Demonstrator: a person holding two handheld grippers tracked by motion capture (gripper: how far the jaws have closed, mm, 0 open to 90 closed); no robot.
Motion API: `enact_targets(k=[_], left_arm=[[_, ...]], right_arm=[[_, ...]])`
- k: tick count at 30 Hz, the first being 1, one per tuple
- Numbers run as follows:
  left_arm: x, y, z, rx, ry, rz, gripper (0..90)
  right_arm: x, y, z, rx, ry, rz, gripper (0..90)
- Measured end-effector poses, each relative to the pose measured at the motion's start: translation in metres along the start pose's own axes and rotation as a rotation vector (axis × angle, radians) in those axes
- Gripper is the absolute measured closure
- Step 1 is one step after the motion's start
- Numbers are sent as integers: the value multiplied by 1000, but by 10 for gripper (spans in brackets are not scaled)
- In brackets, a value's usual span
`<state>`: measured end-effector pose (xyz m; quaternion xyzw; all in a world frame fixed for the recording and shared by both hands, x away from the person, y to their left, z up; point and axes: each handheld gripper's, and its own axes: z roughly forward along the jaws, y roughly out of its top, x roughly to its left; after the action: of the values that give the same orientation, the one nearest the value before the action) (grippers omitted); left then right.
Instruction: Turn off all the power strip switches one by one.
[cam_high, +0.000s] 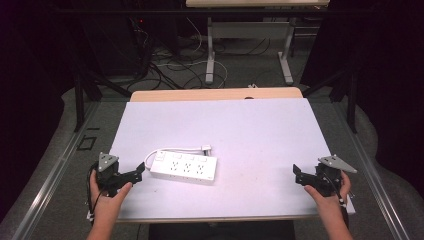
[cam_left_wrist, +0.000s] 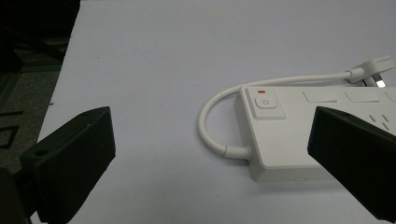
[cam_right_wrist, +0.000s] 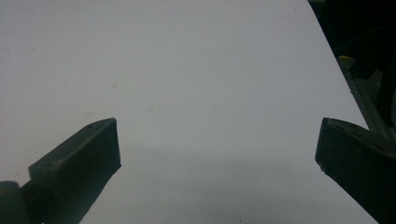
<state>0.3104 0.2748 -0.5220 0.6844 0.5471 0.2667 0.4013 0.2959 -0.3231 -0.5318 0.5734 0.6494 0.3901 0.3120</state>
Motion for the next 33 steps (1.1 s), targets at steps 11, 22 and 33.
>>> enact_targets(k=[11,22,33], left_arm=[[-6,5,5,-22,27,4,112],[-13,15,7,-32,59,77,275],[-20,34,15,-30,55,104,384]], right_arm=[[1,-3,-4,10,16,5,0],[2,-6,-2,15,45,-5,0],[4,-4,0,29,52,-6,0]])
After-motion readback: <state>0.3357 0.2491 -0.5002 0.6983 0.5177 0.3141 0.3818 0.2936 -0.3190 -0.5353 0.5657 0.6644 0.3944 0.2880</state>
